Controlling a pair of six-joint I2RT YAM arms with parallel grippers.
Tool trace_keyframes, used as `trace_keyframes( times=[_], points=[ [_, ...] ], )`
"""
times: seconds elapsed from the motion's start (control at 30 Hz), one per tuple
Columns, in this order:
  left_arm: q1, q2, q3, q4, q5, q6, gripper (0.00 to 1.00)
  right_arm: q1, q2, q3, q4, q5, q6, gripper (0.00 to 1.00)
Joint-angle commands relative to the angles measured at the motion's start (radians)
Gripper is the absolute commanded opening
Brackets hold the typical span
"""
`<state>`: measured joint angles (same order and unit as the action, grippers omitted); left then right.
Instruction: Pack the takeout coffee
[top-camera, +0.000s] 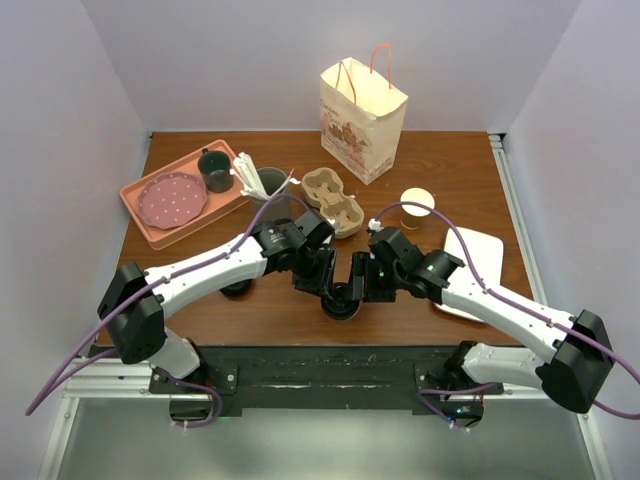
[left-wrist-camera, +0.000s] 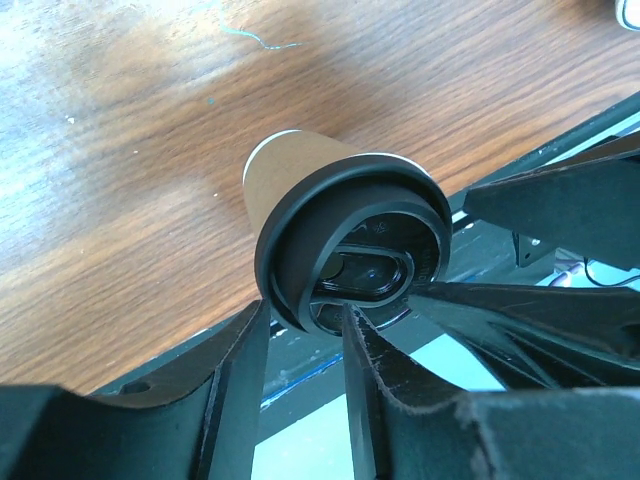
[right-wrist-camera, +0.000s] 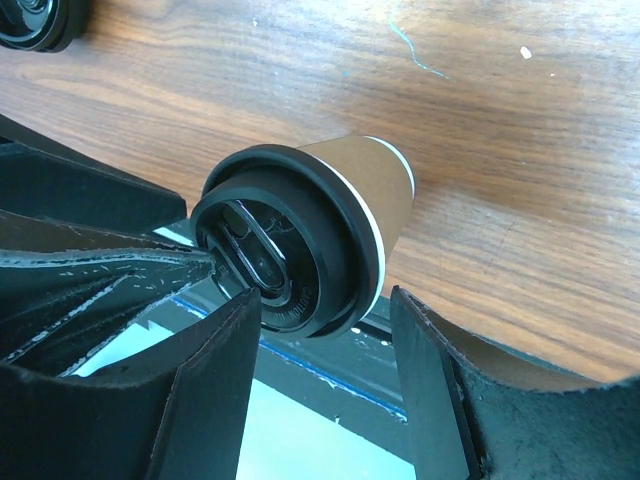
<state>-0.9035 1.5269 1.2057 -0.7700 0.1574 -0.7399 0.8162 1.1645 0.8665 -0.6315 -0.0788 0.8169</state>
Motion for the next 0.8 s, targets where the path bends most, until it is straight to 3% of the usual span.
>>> trace_keyframes(
  times=[0.0, 0.13, 0.2, 0.53, 0.77],
  points=[
    [0.002, 0.012, 0.009, 0.038, 0.011, 0.007, 0.40, -0.002, -0.020, -0.053, 0.064, -0.045, 0.010, 0.59],
    [0.000, 0.012, -0.037, 0.060, 0.021, -0.001, 0.37, -0.002, -0.031, -0.104, 0.082, -0.047, 0.019, 0.58],
    [0.000, 0.004, -0.057, 0.058, 0.016, -0.007, 0.36, -0.002, -0.042, -0.121, 0.090, -0.041, 0.010, 0.53],
    [0.002, 0.012, -0.057, 0.075, -0.018, 0.000, 0.42, -0.008, 0.007, -0.054, 0.125, -0.010, -0.275, 0.47],
    [0.002, 0.016, -0.081, 0.066, -0.055, -0.004, 0.44, -0.049, 0.061, -0.017, 0.181, -0.073, -0.364, 0.47]
  ],
)
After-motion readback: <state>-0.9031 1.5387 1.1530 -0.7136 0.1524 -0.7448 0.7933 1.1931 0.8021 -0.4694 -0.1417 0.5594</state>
